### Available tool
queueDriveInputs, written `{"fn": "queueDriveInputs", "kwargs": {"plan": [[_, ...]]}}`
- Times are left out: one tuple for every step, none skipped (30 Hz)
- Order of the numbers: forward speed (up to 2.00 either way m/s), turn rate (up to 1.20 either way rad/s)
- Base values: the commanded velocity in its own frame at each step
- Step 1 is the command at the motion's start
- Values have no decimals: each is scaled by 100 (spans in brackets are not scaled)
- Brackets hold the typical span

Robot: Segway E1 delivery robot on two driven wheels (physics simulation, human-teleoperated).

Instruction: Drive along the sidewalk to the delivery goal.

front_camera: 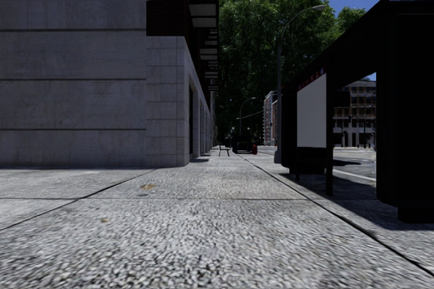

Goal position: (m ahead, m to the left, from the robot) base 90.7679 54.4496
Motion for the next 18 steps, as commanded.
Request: {"fn": "queueDriveInputs", "kwargs": {"plan": [[200,0],[200,0],[200,0],[200,0],[200,0],[200,0],[200,0],[200,0],[200,0],[200,0],[200,0],[200,0],[200,0],[200,0],[200,0],[200,0],[200,0],[200,0]]}}
